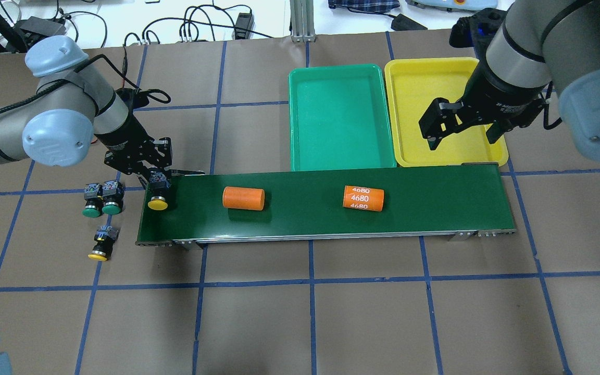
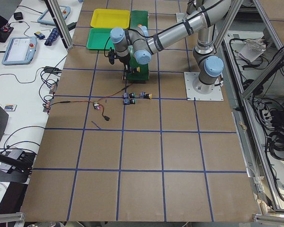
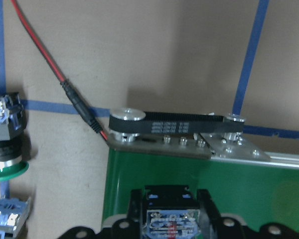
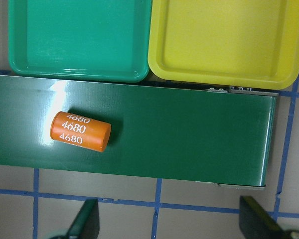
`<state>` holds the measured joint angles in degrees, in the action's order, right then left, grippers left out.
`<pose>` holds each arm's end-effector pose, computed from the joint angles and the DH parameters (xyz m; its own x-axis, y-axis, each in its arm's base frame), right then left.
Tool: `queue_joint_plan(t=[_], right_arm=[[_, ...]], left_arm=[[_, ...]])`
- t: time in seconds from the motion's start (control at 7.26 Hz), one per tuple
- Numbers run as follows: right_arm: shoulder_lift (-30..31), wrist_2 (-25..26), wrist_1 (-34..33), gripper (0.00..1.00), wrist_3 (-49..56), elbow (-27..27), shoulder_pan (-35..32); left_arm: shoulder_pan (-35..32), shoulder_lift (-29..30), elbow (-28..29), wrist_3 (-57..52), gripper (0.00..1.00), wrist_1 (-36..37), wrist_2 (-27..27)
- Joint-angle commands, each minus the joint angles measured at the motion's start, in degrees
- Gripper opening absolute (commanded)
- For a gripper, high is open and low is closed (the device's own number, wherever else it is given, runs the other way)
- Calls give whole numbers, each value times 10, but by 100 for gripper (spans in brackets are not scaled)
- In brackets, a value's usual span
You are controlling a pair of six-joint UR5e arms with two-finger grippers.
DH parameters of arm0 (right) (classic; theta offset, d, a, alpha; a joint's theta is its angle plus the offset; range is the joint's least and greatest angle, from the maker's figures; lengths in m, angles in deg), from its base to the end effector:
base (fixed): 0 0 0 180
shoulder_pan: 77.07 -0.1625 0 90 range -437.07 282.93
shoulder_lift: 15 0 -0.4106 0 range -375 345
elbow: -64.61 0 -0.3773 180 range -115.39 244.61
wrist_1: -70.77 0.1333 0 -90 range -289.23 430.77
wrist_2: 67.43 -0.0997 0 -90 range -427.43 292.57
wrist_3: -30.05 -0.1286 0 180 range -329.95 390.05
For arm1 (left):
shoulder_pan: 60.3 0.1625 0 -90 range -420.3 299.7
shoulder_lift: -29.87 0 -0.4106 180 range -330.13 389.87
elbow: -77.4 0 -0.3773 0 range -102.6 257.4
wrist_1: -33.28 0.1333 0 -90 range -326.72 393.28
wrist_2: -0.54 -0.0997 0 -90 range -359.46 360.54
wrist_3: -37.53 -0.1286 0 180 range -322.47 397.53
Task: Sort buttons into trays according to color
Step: 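Place the yellow-capped button on the belt with the left gripper, then move the left gripper back to another yellow-capped button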
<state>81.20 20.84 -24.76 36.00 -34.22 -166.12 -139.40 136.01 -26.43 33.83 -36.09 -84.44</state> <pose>0.1299 -0.4408 0.4301 -0.9958 -0.0885 -0.0247 -0.0871 0.9948 -0.0534 -0.0439 -0.5366 0.2258 -0.9855 -0.1394 0.0966 -0.1232 0.9800 0.1564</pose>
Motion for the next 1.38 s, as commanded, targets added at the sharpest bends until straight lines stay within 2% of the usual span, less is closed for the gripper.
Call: queue_joint_plan(t=[0.0, 0.28, 0.41, 0.55, 0.83, 1.1, 1.24], right_arm=[[16, -2, 2, 100, 0, 0, -1], [16, -2, -2, 100, 1, 9, -1], [9, -1, -4, 100, 1, 21, -1], [7, 1, -4, 100, 1, 22, -1], [-9, -1, -6, 100, -1, 22, -1], [-17, -6, -22, 100, -7, 22, -1], [-19, -6, -39, 100, -8, 17, -1]], left_arm=[[-10, 2, -2, -2, 100, 3, 0], [-3, -19, 10, -6, 100, -6, -7], [23, -23, 17, -64, 100, -2, -24], [78, -23, 26, -136, 100, -1, -40], [172, -4, 17, -238, 100, 16, -37], [217, -6, -16, -311, 100, 46, -38], [222, -21, -70, -314, 100, 49, -37]])
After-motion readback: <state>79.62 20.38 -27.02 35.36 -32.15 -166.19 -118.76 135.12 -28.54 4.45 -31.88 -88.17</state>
